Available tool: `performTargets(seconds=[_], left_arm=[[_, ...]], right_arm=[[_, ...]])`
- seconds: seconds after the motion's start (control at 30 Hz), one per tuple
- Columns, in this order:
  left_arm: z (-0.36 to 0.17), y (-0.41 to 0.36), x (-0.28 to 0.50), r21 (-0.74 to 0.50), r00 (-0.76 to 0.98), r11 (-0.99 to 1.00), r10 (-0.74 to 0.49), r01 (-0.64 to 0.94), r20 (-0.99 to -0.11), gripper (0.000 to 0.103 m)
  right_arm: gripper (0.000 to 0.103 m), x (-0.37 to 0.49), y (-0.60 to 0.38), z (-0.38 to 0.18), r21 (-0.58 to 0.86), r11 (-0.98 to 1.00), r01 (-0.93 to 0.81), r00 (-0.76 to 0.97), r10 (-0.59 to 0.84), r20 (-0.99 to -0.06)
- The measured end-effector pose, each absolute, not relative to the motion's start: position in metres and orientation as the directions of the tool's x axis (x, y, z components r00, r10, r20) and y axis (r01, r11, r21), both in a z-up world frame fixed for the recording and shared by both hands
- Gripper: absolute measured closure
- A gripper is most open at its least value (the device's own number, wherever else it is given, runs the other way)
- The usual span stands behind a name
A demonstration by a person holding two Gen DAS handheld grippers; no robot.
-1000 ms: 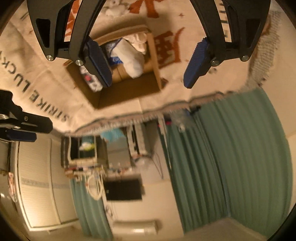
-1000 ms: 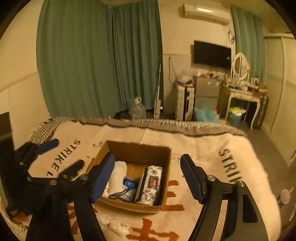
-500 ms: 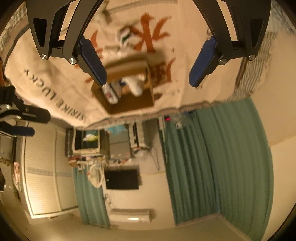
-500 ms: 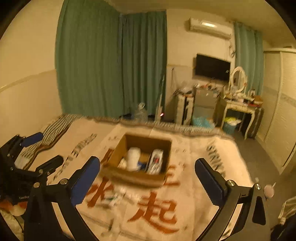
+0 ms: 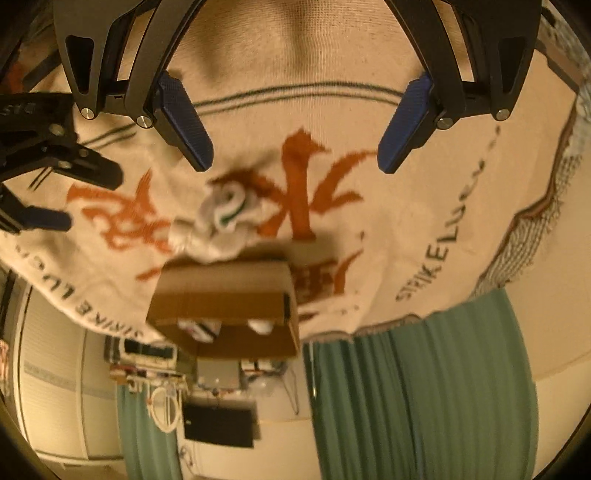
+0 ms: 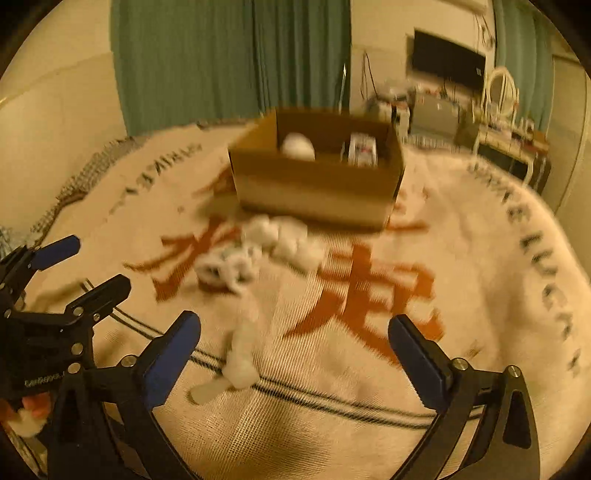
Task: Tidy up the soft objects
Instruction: 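Grasp the white pipe-cleaner toy with the left gripper while the right grasps a white sock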
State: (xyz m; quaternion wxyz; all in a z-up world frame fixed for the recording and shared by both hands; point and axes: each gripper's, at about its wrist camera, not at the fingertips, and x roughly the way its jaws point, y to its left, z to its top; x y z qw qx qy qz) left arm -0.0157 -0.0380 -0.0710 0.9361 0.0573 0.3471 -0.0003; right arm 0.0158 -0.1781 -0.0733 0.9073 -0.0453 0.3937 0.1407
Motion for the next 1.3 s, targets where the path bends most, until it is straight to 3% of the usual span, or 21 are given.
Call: performTargets(seconds=[0.2,0.3,0.37,0.43,0.5,0.77,0.93,1.17,1.23,1.3], left_arm=[[-0.089,-0.028,-0.02,0.11,0.745,0.994,0.057,0.022,-0.664,0.011],[-0.093,-0.019,-0.019,0.068,0.73,0.998,0.042,0.007,-0.682,0.011],[-0.096,-0.018,-0.019,0.061,0.726,0.998,0.039,0.004,-0.686,0.011],[-0.095,-0.02,-0.021,0.062,0.728,0.998,0.031,0.017,-0.685,0.011],[-0.095,-0.022,-0.022,0.064,0.729,0.998,0.022,0.03,-0.684,0.011],[-0.094,-0.038,-0.011,0.032,0.655,0.998,-0.015,0.06,-0.755,0.011],[-0.088,-0.052,0.006,0.015,0.642,0.997,-0.036,0.073,-0.766,0.012],[-0.097,-0.083,0.052,0.024,0.635,0.996,-0.034,0.082,-0.772,0.013],[-0.105,-0.088,0.064,0.023,0.634,0.996,-0.036,0.085,-0.772,0.025],[-0.112,-0.091,0.077,0.01,0.625,0.996,-0.05,0.091,-0.779,0.026]], right_arm=[[0.034,0.019,-0.162,-0.126,0.091,0.94,-0.33,0.534,0.265,-0.802],[0.036,0.016,-0.149,-0.134,0.06,0.932,-0.358,0.521,0.253,-0.815],[0.046,0.014,-0.144,-0.137,0.056,0.924,-0.379,0.509,0.258,-0.821],[0.064,0.014,-0.141,-0.141,0.077,0.919,-0.387,0.49,0.276,-0.827],[0.073,0.012,-0.141,-0.141,0.061,0.921,-0.384,0.498,0.262,-0.827],[0.074,0.021,-0.161,-0.102,0.102,0.928,-0.357,0.558,0.3,-0.774],[0.074,0.046,-0.177,-0.074,0.02,0.947,-0.322,0.618,0.226,-0.753],[0.074,0.078,-0.195,-0.067,0.012,0.952,-0.307,0.642,0.216,-0.736],[0.074,0.087,-0.2,-0.073,0.041,0.954,-0.297,0.632,0.228,-0.74],[0.074,0.089,-0.204,-0.082,0.053,0.955,-0.291,0.622,0.231,-0.748]])
